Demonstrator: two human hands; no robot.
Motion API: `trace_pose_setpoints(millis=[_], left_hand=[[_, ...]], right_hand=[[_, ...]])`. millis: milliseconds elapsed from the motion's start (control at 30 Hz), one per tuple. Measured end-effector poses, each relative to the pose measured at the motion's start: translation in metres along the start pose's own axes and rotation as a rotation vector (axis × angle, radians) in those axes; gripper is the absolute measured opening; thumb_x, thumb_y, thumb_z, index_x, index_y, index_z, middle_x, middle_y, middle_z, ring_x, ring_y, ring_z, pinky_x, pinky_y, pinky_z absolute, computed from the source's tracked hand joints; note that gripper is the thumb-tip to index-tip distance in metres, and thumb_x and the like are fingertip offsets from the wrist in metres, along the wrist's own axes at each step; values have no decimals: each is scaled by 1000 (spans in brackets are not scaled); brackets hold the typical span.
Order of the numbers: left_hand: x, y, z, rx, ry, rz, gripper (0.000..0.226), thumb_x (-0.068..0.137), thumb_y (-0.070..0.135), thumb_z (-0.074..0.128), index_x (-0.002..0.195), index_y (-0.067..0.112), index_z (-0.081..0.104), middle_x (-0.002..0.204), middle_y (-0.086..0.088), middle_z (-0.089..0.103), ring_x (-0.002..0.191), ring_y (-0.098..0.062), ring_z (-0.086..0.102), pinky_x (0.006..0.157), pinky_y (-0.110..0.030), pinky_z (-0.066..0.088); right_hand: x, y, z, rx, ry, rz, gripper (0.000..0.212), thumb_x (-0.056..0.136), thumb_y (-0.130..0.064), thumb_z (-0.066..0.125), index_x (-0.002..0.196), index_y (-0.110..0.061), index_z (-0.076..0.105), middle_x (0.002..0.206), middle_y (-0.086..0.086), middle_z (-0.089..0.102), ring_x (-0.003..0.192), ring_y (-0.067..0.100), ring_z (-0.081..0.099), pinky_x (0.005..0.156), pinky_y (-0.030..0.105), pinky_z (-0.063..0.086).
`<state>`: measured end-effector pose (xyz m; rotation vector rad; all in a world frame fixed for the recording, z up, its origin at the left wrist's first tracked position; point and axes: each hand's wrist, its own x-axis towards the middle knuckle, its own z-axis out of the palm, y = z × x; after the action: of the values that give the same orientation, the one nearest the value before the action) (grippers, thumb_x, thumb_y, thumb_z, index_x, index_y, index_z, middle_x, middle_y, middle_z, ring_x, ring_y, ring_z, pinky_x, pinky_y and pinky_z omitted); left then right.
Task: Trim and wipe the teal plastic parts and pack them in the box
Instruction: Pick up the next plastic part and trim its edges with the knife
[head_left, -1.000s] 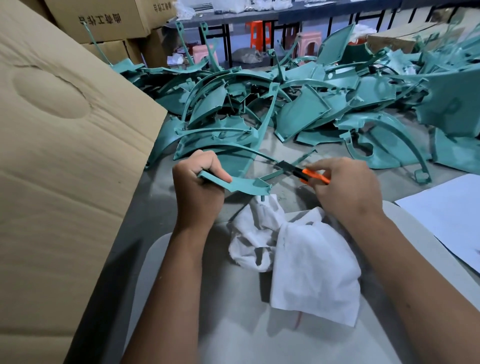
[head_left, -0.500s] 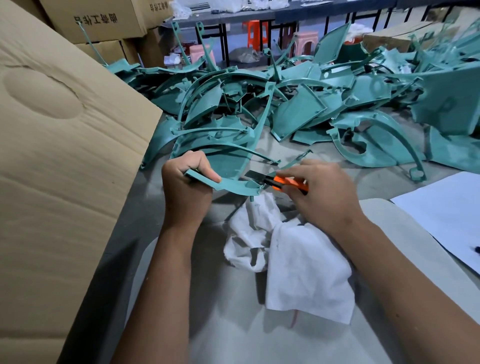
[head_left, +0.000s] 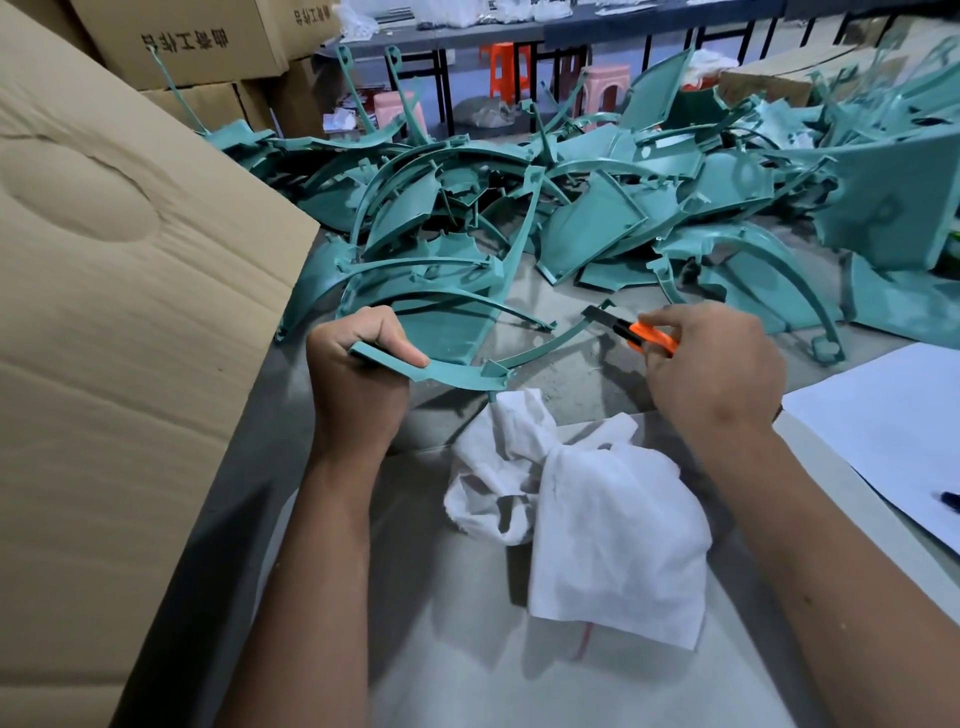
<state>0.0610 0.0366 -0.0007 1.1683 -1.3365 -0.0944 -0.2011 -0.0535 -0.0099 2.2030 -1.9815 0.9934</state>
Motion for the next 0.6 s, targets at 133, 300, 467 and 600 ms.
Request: trace_pose_setpoints(millis=[133, 300, 467, 600], left_hand=[[0, -2, -4, -28, 26, -24, 31, 68, -15, 50, 53, 10, 61, 50, -5, 50, 52, -15, 45, 56, -24, 32], [0, -1, -5, -32, 43, -41, 22, 67, -4, 51, 52, 9, 61, 50, -10, 51, 51, -20, 45, 54, -24, 32], [-1, -1, -6, -15, 42, -58, 26, 66, -14, 50, 53, 4, 62, 51, -13, 53, 51, -26, 45, 54, -25, 32], [0, 1, -7, -17, 54, -92, 25, 66, -16, 48, 52, 0, 61, 51, -18, 52, 52, -31, 44, 54, -28, 31]], right_hand=[[-5, -8, 1, 47, 132, -65, 32, 88, -16, 72, 116, -31, 78, 92, 3, 64, 77, 33, 61, 61, 33, 41], [-15, -23, 1, 221, -130, -406, 26, 94, -27, 74, 118, -36, 77, 88, -9, 64, 77, 17, 57, 62, 32, 46], [-11, -19, 5, 166, -159, -326, 29, 92, -24, 76, 117, -37, 77, 86, -6, 64, 78, 18, 55, 61, 28, 41], [1, 1, 1, 93, -100, -53, 30, 91, -21, 75, 117, -36, 78, 103, 1, 76, 82, 28, 65, 72, 38, 58]])
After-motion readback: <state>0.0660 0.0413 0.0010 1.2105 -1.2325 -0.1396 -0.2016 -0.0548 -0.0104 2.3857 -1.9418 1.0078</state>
